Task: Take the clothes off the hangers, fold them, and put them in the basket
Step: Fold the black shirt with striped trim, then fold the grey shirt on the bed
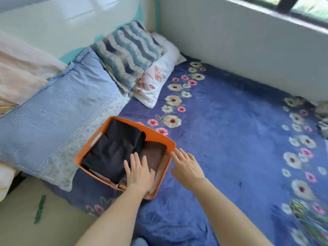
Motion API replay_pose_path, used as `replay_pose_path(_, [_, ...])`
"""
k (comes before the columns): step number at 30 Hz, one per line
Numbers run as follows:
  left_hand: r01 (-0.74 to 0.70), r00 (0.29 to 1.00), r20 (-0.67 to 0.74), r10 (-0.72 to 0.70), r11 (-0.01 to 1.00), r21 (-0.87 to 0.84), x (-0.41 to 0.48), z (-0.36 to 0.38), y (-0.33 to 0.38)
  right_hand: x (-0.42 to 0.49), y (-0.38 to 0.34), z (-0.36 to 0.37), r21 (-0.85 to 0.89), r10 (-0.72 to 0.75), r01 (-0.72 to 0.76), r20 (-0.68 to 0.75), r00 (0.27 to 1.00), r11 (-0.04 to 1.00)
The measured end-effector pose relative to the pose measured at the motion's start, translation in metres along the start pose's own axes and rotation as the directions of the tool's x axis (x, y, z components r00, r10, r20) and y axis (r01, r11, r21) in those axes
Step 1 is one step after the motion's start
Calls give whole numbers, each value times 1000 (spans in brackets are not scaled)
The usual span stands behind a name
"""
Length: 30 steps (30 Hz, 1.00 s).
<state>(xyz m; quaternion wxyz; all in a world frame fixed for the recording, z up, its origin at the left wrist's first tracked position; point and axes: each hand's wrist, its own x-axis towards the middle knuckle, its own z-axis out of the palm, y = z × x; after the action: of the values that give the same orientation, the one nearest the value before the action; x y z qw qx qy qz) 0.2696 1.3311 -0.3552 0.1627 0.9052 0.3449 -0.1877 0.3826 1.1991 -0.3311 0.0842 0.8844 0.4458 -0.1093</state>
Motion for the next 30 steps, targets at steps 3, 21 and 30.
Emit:
replay_pose_path(3, [-200, 978, -43, 202, 979, 46, -30, 4, 71, -74, 49, 2, 46, 140, -139, -20, 990, 989])
replay_pose_path(21, [-938, 346, 75, 935, 347, 8, -320, 101, 511, -585, 284, 35, 182, 904, -897, 70, 421, 403])
replay_pose_path(30, [-994, 108, 55, 993, 107, 14, -413, 130, 698, -730, 401, 10, 175, 979, -965, 23, 201, 194])
